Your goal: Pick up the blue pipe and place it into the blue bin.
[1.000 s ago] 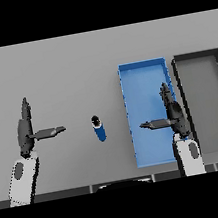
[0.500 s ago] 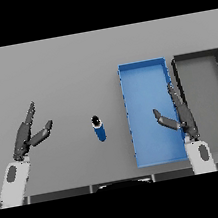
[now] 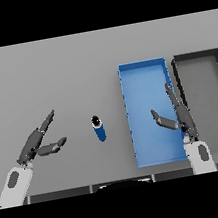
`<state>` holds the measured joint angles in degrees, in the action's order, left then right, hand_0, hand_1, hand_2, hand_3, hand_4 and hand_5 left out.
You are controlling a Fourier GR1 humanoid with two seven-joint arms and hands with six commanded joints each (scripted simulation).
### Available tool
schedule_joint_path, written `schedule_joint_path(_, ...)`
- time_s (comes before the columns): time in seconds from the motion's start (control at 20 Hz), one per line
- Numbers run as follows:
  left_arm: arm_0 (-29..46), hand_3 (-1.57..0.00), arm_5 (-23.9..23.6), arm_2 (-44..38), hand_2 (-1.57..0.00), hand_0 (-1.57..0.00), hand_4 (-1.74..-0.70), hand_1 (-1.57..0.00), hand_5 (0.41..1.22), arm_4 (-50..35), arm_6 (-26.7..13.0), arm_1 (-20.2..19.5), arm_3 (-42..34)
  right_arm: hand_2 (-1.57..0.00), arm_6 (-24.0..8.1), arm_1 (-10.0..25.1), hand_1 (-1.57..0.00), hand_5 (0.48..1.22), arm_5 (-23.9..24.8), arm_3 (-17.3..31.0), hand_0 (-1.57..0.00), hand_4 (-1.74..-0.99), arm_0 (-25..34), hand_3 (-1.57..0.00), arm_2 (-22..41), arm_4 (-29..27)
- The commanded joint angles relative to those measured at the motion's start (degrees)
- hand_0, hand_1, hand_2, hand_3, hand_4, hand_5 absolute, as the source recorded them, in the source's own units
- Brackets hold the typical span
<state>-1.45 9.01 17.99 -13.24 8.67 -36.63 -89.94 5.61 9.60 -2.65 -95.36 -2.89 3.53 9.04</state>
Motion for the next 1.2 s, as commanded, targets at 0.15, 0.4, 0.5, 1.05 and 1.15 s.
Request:
schedule_joint_path(0.15, 0.51, 0.00, 1.96, 5.81, 0.00, 0.00, -1.13, 0.00, 0.485, 2.59, -4.01, 2.38, -2.70, 0.00, 0.43, 0.46, 0.00, 0.618, -0.46, -0.20, 0.00, -1.174, -1.69, 0.00, -0.10, -0.02)
schedule_joint_path(0.4, -0.48, 0.00, 1.85, 10.22, 0.00, 0.00, -1.14, 0.00, 0.452, 5.93, -6.21, 6.31, -2.63, 0.00, -0.33, -0.28, 0.00, 0.618, -0.34, -0.01, 0.00, -1.205, -1.28, 0.00, -0.10, -0.46)
schedule_joint_path(0.5, -2.18, 0.00, 1.37, 11.37, 0.00, 0.00, -1.15, 0.00, 0.452, 6.91, -6.50, 9.03, -1.04, 0.00, -0.01, -0.05, 0.00, 0.627, -0.46, -0.29, 0.00, -1.218, -0.89, 0.00, -0.24, -0.57)
schedule_joint_path(1.05, -9.61, 0.00, -2.63, 14.44, 0.00, 0.00, -1.06, 0.00, 0.425, 13.40, -4.38, 20.34, 11.70, 0.00, 1.24, 0.52, 0.00, 0.642, -0.79, -1.62, 0.00, -1.222, -3.20, 0.00, -0.85, -1.15)
schedule_joint_path(1.15, -11.03, 0.00, -2.59, 14.20, 0.00, 0.00, -1.06, 0.00, 0.420, 12.81, -5.22, 21.95, 12.99, 0.00, 0.57, 0.72, 0.00, 0.645, -0.55, -1.07, 0.00, -1.214, -2.49, 0.00, -1.01, -0.80)
